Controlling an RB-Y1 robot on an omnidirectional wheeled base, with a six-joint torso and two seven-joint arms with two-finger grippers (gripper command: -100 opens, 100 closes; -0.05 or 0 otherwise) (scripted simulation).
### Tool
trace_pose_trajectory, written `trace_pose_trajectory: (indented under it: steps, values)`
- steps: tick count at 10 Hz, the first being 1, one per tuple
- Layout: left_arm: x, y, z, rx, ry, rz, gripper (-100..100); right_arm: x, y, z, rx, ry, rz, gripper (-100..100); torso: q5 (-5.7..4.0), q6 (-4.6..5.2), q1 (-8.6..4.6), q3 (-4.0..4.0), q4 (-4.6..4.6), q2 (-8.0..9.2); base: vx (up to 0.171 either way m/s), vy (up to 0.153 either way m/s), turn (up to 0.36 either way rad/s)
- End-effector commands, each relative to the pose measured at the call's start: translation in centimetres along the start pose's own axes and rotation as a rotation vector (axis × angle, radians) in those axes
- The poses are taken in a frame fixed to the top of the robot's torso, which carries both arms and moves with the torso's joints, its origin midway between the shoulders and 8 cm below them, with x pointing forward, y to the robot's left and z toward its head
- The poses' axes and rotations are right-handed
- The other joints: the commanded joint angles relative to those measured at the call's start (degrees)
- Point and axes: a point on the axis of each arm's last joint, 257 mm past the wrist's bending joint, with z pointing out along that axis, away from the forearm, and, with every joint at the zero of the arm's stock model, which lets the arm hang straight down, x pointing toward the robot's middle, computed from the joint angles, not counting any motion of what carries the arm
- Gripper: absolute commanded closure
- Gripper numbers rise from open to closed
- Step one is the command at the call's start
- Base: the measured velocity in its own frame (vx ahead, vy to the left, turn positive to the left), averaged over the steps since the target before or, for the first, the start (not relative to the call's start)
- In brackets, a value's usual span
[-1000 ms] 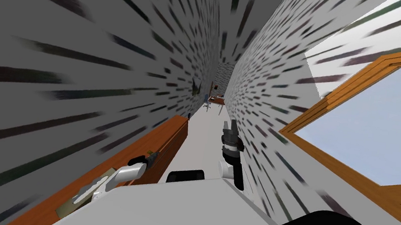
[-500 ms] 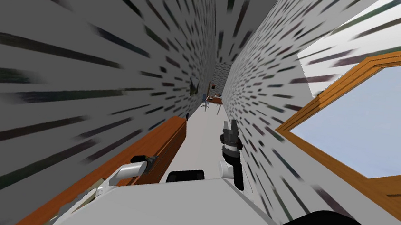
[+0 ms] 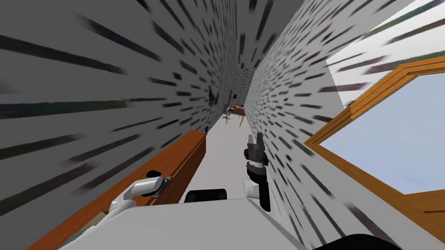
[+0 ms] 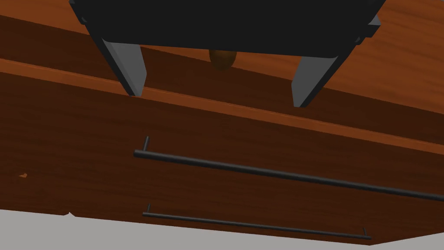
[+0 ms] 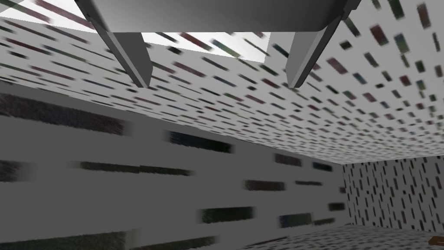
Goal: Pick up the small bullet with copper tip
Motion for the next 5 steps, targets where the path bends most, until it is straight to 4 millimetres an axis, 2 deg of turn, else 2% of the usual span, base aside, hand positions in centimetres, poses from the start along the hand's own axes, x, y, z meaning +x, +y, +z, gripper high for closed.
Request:
trace_pose_trajectory:
  steps: [1, 5]
  values:
    - [-0.4, 1.2, 0.3, -0.056, 0.018, 0.002, -100, 0.0, 0.0, 0.0, 0.000, 0.000, 0.000, 0, 0.00, 0.00, 0.00, 0.00, 0.00, 0.00, 0.078, 0.065, -0.069]
    - [-1.7, 2.7, 0.2, -0.130, 0.034, -0.002, -100, 0.0, 0.0, 0.0, 0.000, 0.000, 0.000, 0, -0.01, -0.01, -0.04, 0.02, 0.00, 0.03, 0.050, 0.046, -0.035]
